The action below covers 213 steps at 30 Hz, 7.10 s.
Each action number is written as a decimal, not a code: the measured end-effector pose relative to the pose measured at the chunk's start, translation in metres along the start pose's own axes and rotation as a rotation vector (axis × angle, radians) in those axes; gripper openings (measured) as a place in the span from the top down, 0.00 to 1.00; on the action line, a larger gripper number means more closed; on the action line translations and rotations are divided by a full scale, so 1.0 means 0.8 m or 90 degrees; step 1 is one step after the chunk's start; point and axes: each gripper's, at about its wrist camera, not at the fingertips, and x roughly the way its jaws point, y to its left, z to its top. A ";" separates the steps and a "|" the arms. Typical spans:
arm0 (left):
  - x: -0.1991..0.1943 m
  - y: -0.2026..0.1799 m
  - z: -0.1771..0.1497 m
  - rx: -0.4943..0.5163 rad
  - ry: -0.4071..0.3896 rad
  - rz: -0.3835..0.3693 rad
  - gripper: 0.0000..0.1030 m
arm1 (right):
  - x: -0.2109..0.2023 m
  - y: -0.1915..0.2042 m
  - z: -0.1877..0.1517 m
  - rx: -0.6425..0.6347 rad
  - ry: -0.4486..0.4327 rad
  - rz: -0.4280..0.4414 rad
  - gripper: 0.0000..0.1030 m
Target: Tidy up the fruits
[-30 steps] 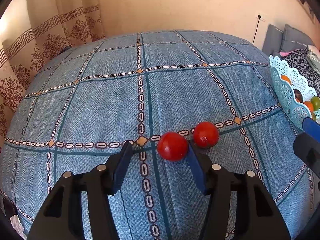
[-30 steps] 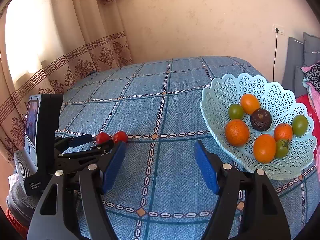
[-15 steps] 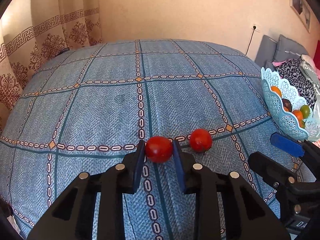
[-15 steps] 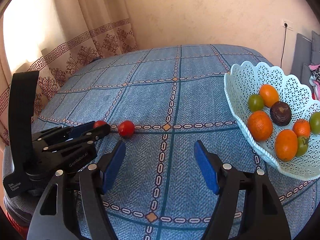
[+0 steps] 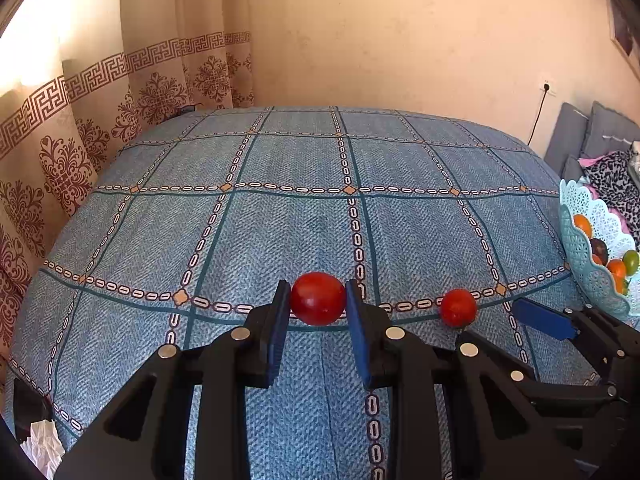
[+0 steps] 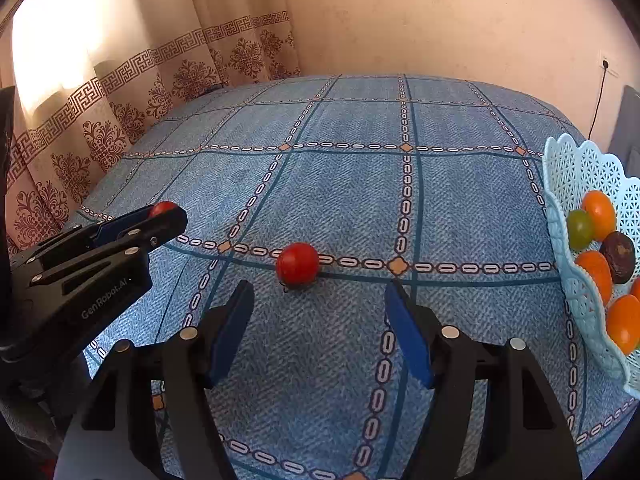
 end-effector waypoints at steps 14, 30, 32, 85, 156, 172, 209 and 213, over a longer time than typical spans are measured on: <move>0.006 0.015 -0.002 -0.032 0.017 -0.007 0.73 | 0.029 0.018 0.014 -0.019 0.003 -0.020 0.62; 0.010 0.010 -0.005 -0.029 0.023 -0.012 0.73 | 0.011 0.022 0.008 -0.025 -0.006 -0.011 0.74; 0.010 0.008 -0.006 -0.027 0.022 -0.011 0.73 | 0.004 0.021 0.007 -0.021 -0.012 -0.010 0.74; -0.105 -0.135 0.044 0.093 -0.114 -0.071 0.73 | -0.220 -0.147 -0.002 0.176 -0.254 -0.101 0.74; -0.012 -0.332 0.052 0.208 -0.044 -0.223 0.38 | -0.166 -0.305 -0.009 0.281 -0.196 -0.222 0.62; -0.045 -0.315 0.063 0.219 -0.133 -0.153 0.14 | -0.213 -0.279 -0.029 0.291 -0.240 -0.270 0.36; -0.068 -0.259 0.015 0.272 -0.157 -0.040 0.05 | -0.239 -0.189 -0.071 0.195 -0.199 -0.463 0.03; -0.067 -0.265 0.008 0.287 -0.157 -0.041 0.05 | -0.236 -0.185 -0.070 0.182 -0.195 -0.481 0.03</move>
